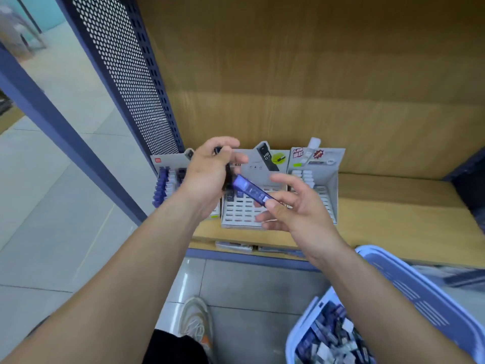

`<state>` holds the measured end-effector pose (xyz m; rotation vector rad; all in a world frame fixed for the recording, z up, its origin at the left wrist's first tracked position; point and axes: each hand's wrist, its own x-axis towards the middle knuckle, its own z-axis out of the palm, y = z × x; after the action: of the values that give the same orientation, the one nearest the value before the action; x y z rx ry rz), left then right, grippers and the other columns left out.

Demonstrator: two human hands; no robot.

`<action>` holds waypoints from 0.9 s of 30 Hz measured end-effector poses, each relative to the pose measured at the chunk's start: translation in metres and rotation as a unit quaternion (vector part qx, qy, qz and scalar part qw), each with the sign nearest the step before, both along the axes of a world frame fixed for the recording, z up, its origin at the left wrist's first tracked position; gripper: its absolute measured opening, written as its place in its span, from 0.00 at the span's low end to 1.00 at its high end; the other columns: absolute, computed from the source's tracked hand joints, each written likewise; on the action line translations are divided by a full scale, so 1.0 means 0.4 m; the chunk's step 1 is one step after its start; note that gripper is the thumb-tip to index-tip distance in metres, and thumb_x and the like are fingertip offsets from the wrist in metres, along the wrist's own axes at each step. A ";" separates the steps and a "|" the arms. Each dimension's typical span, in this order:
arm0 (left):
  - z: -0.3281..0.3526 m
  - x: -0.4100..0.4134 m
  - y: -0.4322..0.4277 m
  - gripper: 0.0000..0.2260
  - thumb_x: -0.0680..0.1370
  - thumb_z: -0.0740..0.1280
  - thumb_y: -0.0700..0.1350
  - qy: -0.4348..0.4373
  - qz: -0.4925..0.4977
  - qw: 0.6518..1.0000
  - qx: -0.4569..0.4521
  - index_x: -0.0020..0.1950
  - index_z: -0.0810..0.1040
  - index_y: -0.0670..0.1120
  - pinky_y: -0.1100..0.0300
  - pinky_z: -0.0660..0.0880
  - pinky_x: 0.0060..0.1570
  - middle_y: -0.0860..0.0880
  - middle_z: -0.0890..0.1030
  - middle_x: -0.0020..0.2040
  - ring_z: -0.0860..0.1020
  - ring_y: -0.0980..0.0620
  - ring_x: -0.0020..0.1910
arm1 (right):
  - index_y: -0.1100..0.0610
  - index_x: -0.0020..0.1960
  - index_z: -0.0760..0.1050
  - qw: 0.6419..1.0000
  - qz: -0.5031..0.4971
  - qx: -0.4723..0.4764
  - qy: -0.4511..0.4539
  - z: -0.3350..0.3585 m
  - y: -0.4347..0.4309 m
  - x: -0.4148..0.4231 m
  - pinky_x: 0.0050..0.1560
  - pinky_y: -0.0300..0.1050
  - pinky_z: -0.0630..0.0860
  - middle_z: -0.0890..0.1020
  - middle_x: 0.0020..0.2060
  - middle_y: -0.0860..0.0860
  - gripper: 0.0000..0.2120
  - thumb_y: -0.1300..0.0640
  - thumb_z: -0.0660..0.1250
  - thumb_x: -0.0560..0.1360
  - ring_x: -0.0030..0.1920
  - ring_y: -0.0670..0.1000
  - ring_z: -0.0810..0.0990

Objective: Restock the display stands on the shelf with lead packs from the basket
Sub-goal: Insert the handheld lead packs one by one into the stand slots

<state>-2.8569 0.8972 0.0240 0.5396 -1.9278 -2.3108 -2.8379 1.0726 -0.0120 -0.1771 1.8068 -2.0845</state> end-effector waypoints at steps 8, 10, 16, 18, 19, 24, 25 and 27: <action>-0.054 0.027 0.028 0.10 0.86 0.60 0.44 0.004 -0.148 0.989 -0.005 0.57 0.81 0.49 0.57 0.54 0.30 0.47 0.77 0.41 0.61 0.53 0.29 | 0.54 0.56 0.78 0.996 -0.008 -0.050 -0.071 0.000 0.039 -0.033 0.29 0.42 0.61 0.74 0.36 0.52 0.14 0.65 0.55 0.83 0.27 0.48 0.64; -0.057 0.026 0.026 0.07 0.84 0.63 0.44 0.011 -0.161 0.987 -0.019 0.58 0.80 0.49 0.58 0.54 0.29 0.49 0.77 0.40 0.61 0.54 0.29 | 0.53 0.56 0.76 0.995 0.016 -0.043 -0.086 0.002 0.038 -0.043 0.28 0.41 0.57 0.71 0.34 0.50 0.12 0.61 0.55 0.84 0.27 0.47 0.60; -0.066 0.019 -0.002 0.04 0.81 0.69 0.44 0.017 -0.113 0.992 -0.047 0.47 0.77 0.46 0.57 0.52 0.29 0.47 0.75 0.36 0.59 0.54 0.26 | 0.53 0.52 0.79 0.996 0.073 0.010 -0.047 -0.007 0.008 -0.062 0.28 0.42 0.64 0.76 0.32 0.55 0.17 0.49 0.53 0.86 0.25 0.49 0.62; -0.065 0.018 -0.014 0.05 0.80 0.70 0.44 0.012 -0.099 0.994 -0.046 0.46 0.77 0.46 0.56 0.51 0.30 0.50 0.76 0.35 0.59 0.54 0.25 | 0.56 0.53 0.78 0.995 0.084 0.047 -0.007 -0.008 -0.006 -0.073 0.30 0.45 0.70 0.80 0.34 0.56 0.17 0.49 0.53 0.85 0.27 0.52 0.70; -0.065 0.019 -0.021 0.05 0.80 0.70 0.44 0.010 -0.096 0.994 -0.047 0.46 0.77 0.46 0.57 0.51 0.30 0.50 0.77 0.35 0.59 0.54 0.25 | 0.57 0.52 0.79 0.995 0.087 0.056 0.007 -0.007 -0.014 -0.080 0.32 0.45 0.73 0.81 0.35 0.56 0.17 0.49 0.55 0.85 0.29 0.52 0.73; -0.073 0.032 -0.064 0.04 0.80 0.70 0.44 -0.018 -0.082 0.994 -0.069 0.47 0.78 0.45 0.68 0.57 0.23 0.49 0.75 0.33 0.59 0.57 0.21 | 0.53 0.52 0.81 0.986 0.118 0.087 0.072 -0.016 -0.060 -0.134 0.36 0.44 0.75 0.82 0.38 0.56 0.05 0.60 0.67 0.80 0.36 0.51 0.77; -0.079 0.038 -0.076 0.05 0.80 0.70 0.44 -0.029 -0.082 0.993 -0.076 0.47 0.78 0.45 0.68 0.57 0.23 0.49 0.75 0.33 0.60 0.57 0.21 | 0.53 0.58 0.79 0.983 0.146 0.084 0.073 -0.020 -0.071 -0.145 0.35 0.44 0.75 0.81 0.38 0.57 0.10 0.63 0.68 0.79 0.35 0.51 0.76; -0.095 0.052 -0.106 0.05 0.80 0.70 0.45 -0.055 -0.085 0.991 -0.091 0.47 0.79 0.46 0.66 0.55 0.24 0.48 0.76 0.34 0.59 0.56 0.22 | 0.54 0.67 0.73 0.974 0.194 0.093 0.076 -0.028 -0.097 -0.163 0.34 0.42 0.75 0.78 0.36 0.55 0.20 0.67 0.68 0.78 0.33 0.51 0.76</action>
<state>-2.8361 0.8547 -0.0138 0.5140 -2.2898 -2.2098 -2.9033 1.0338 -0.0233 -0.6004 1.8634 -1.6609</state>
